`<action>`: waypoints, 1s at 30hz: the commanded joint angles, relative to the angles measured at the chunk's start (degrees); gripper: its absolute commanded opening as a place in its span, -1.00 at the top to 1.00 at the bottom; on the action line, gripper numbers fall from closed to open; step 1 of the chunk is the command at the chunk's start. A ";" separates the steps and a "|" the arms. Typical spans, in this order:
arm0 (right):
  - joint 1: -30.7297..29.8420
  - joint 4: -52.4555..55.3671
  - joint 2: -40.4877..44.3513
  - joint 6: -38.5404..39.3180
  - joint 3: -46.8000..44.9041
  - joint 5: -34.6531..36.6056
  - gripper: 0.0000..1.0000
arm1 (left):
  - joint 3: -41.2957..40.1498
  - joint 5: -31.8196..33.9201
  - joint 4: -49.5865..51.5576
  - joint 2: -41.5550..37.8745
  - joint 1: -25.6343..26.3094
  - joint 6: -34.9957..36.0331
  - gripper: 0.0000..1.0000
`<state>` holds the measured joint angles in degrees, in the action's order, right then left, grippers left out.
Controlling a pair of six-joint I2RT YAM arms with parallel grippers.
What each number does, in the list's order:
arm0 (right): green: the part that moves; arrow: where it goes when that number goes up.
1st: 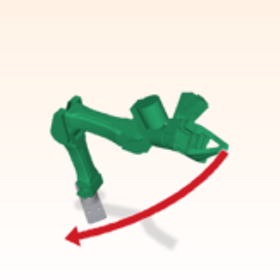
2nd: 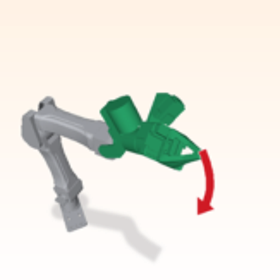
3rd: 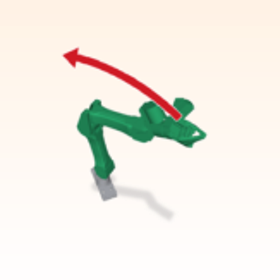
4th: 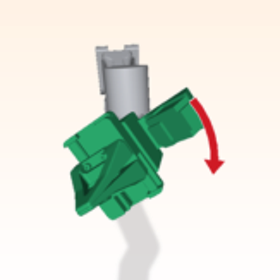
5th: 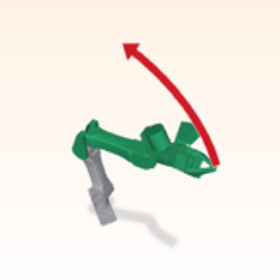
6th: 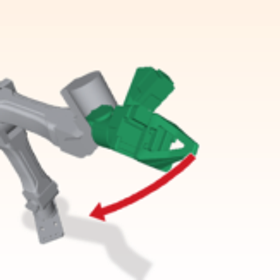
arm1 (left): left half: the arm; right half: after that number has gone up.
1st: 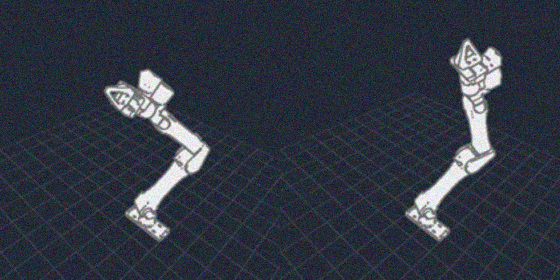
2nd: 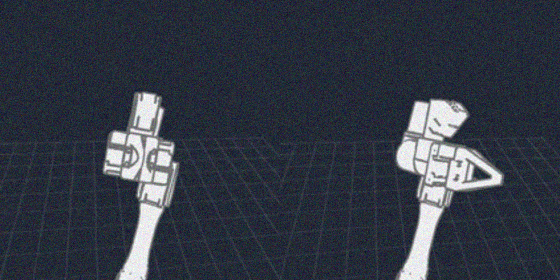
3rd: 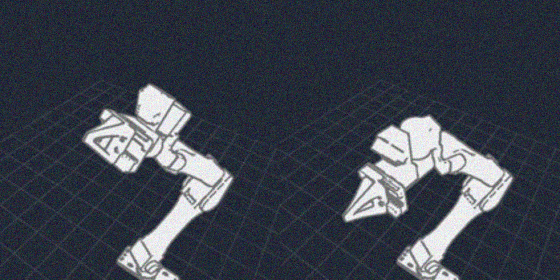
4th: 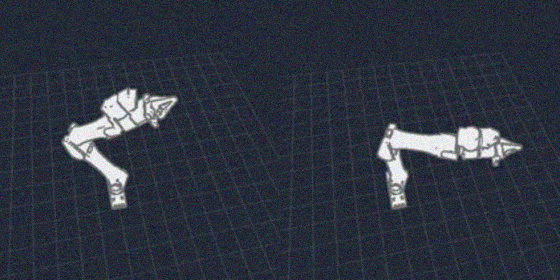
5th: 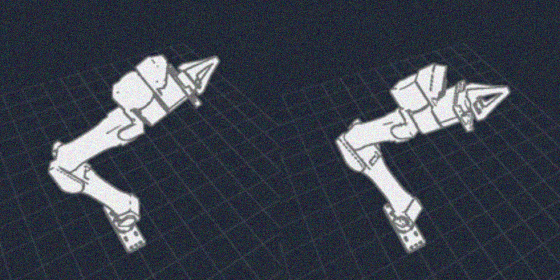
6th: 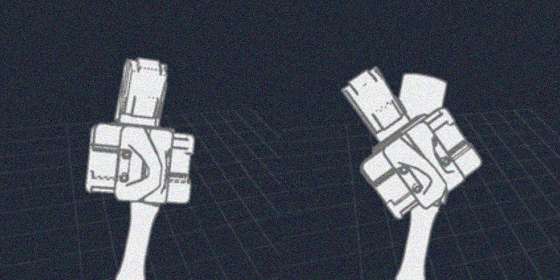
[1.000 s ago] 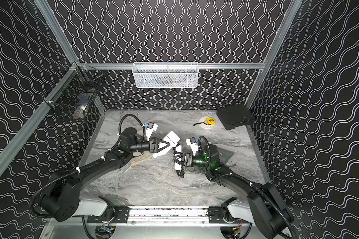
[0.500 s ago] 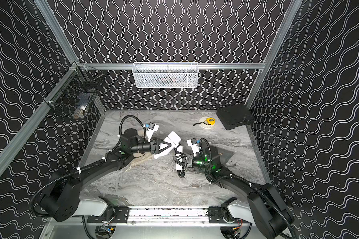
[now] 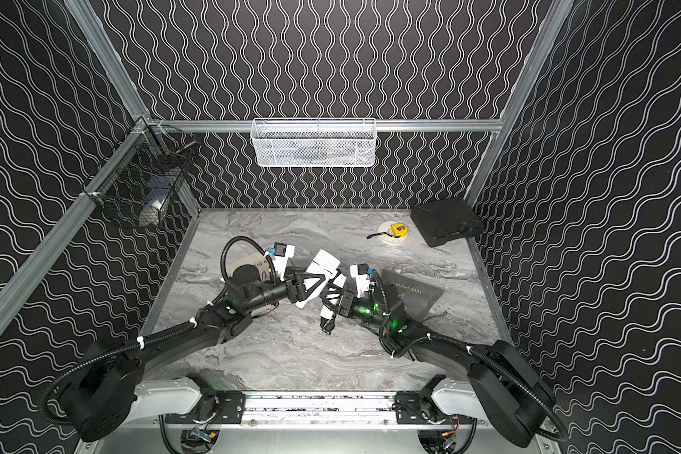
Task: Pack away hair dryers
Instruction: Fold the hair dryer.
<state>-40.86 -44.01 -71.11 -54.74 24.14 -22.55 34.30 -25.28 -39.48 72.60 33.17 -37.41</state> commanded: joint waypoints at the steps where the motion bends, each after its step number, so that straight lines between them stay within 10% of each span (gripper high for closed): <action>1: -1.32 -18.51 -0.17 -2.05 1.53 -2.67 1.00 | -1.37 -3.75 -5.82 -0.21 2.32 -3.46 1.00; 21: -2.20 -29.19 -2.90 -8.32 1.54 -0.66 1.00 | -6.84 0.75 -13.42 0.99 5.87 -6.43 1.00; 30: 0.98 -15.15 3.38 -5.26 -5.94 3.78 0.21 | 0.56 0.43 3.78 -5.10 3.34 0.42 1.00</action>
<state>-40.88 -54.70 -69.54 -57.58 18.63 -19.35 33.04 -16.82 -38.54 68.51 37.06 -38.81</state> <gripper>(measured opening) 0.371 0.674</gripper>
